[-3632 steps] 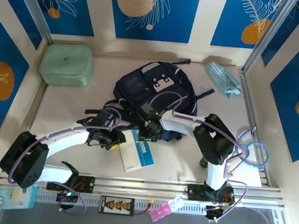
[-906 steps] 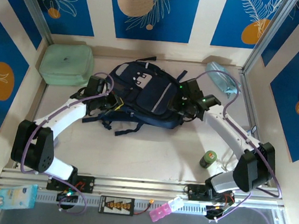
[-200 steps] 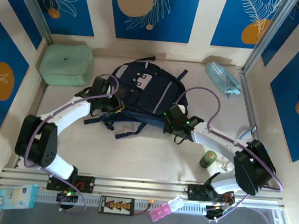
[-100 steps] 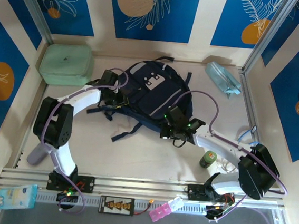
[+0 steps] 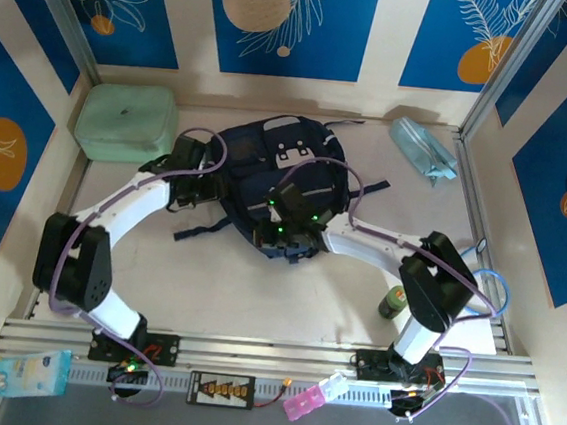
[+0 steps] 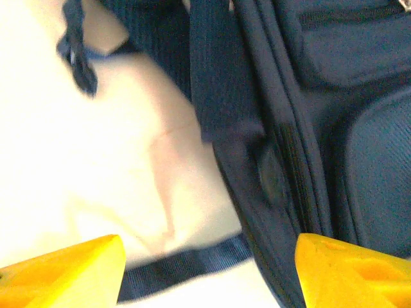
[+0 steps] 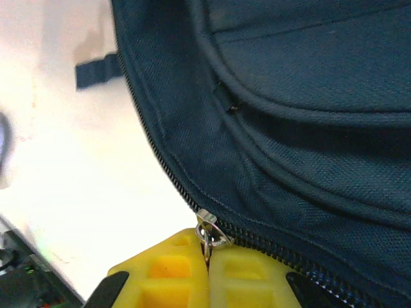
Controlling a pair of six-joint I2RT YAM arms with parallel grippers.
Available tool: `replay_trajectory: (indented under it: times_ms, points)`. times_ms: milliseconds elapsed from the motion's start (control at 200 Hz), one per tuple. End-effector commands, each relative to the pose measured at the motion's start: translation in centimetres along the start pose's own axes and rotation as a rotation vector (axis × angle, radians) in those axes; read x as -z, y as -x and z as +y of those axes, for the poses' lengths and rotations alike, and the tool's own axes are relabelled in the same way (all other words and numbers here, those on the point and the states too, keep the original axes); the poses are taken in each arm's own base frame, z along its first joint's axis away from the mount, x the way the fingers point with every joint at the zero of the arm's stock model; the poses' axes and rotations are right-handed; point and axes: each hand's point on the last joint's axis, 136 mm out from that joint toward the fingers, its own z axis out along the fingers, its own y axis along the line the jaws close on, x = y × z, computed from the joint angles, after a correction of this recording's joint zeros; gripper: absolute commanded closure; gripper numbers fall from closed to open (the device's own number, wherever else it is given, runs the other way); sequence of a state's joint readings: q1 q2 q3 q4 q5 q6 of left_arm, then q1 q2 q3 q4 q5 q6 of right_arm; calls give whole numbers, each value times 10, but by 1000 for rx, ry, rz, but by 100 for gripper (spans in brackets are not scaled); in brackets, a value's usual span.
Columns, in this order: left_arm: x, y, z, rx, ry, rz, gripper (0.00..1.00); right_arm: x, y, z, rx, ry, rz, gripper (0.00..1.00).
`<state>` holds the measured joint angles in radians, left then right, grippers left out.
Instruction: Pack books, pencil case, and school supplies into a backpack
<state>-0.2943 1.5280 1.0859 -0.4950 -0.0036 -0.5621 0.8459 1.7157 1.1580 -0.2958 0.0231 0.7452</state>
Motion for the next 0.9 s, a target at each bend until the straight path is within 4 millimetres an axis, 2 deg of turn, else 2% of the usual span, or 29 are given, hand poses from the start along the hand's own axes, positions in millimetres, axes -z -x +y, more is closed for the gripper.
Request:
replay_trajectory:
  times_ms: [0,100,170,235,340,435,660,785,895]
  points:
    - [5,-24,7,75,-24,47,30,0,14,38,43,120,4,100]
    - [4,-36,-16,170,-191,76,30,-6,14,43,55,123,27,100]
    - [7,-35,-41,179,-346,93,30,-9,12,46,53,127,42,100]
    - [11,-33,-51,174,-389,108,30,-9,10,46,53,126,47,100]
    - [8,-32,-47,171,-358,117,30,-11,7,47,62,107,52,100]
    - [-1,-41,-47,208,-367,147,32,-12,7,48,69,99,53,100]
    - [-22,-57,-53,312,-432,217,43,-13,3,48,75,87,68,100]
    - [-28,-58,-59,322,-458,248,57,-13,-6,44,80,57,112,100]
    - [-33,-60,-53,315,-423,251,72,-7,-15,26,69,-39,135,100]
